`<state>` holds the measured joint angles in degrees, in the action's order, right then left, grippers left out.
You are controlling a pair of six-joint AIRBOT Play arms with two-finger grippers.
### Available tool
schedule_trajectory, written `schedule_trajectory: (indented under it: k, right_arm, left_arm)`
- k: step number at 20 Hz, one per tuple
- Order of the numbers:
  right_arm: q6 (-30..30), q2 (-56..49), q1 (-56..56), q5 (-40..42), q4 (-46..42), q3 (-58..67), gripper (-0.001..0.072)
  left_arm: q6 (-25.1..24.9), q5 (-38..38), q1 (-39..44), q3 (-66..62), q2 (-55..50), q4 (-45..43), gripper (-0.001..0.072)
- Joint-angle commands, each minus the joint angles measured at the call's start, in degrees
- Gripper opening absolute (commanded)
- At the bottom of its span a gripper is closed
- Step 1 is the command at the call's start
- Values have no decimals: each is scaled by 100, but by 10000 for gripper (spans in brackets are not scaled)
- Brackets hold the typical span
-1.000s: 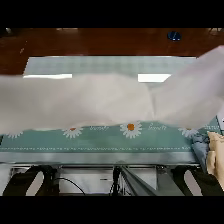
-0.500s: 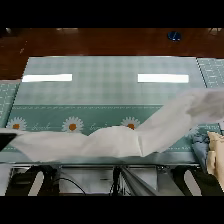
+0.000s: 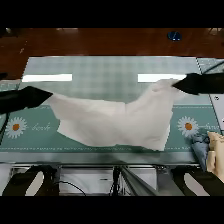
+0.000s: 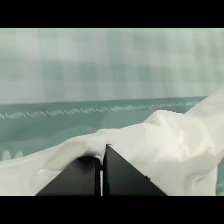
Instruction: Fold the shirts.
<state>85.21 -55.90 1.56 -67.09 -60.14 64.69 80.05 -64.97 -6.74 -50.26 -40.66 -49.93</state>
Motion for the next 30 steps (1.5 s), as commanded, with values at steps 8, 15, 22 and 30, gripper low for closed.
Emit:
schedule_trajectory:
  k: [8, 15, 22, 30]
  right_arm:
    - [-341, -2500, -715, 2968, -31, -118, 30]
    - [-433, -2068, -568, 2647, 103, 234, 442]
    - [-74, -422, 354, 28, -2277, 492, 511]
    - [-496, -393, 1373, -826, -2697, -92, 594]
  left_arm:
    - [-1488, 2210, 0, 144, -2767, 232, 28]
    - [-1521, 1093, -614, -713, -3056, 245, 477]
    - [-1281, -1740, -2885, -509, -3053, -863, 475]
    - [-1335, -2015, -3191, 483, -3377, -1027, 720]
